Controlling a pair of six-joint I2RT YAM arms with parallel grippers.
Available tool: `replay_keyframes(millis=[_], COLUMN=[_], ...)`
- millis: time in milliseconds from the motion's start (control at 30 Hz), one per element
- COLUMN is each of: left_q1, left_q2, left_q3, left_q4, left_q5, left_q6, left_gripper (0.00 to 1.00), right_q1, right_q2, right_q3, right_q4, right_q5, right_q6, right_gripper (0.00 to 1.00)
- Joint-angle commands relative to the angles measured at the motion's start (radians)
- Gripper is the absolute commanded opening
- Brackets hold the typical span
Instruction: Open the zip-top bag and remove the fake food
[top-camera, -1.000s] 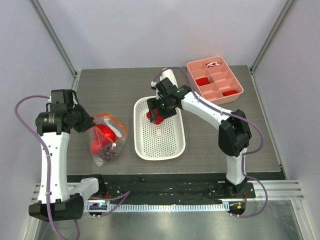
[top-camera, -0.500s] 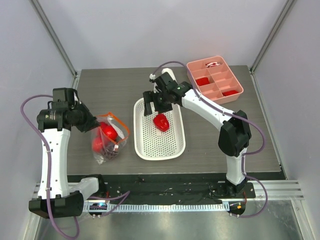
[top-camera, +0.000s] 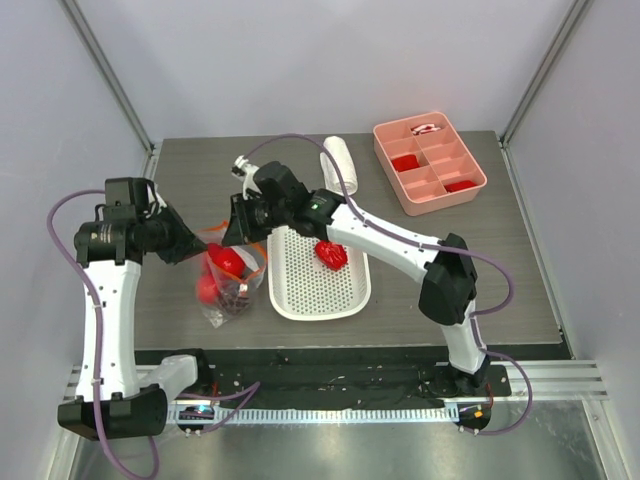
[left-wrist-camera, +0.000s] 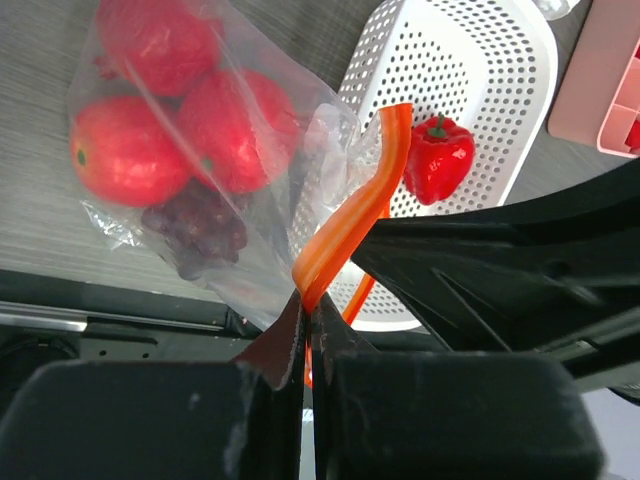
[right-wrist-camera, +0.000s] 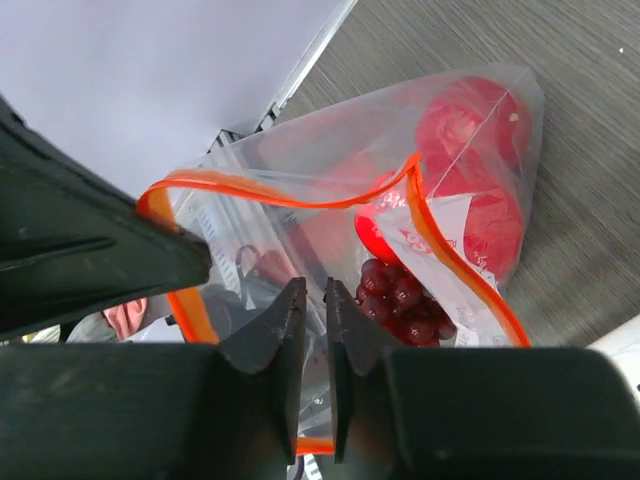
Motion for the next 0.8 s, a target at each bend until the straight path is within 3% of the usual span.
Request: replay_keyframes(millis=[0, 100, 233, 300, 433, 567, 767], left_q1=[-0.002, -0.002, -0.002, -0.002, -0.002, -0.002, -0.002], left_q2=[-0.047, -0.063, -0.083, -0.094, -0.102, -0.119, -0.122], left_q3=[-0.024, -0.024, -0.044, -0.07, -0.121, -0.155, -0.179], left_q4=[0.08, 0.087, 0.136, 0.172, 0.212, 0.248, 0.26], left_q5=[0.063, 0.033, 0.022, 0.033, 0.069, 0.079, 0.089], left_q6=[-0.027, -0.043, -0.089, -0.113, -0.171, -0.19, -0.211], left_gripper=[0.0, 0.0, 0.0, 0.0, 0.0, 0.0, 0.0], right_q1=[-0.007, 0.016, 0.039, 0.047, 0.072, 0.081, 0.085], right_q2=[0.002, -0.012, 0.058, 0.086, 0.088, 0.1, 0.183], right_q3=[0.042, 0.004, 0.004, 0.002, 0.016, 0.01, 0.049], right_q4=[0.012, 0.012, -0.022, -0.023, -0.036, -0.069, -0.053], right_q5=[0.026, 0.069, 0.098, 0.094, 0.15, 0.261, 0.305], right_q6=[0.001, 0.053, 0.192, 0.239, 0.26, 0.285, 0.323], right_gripper=[0.18, 0.17, 0.33, 0.36, 0.48, 0.67, 0.81])
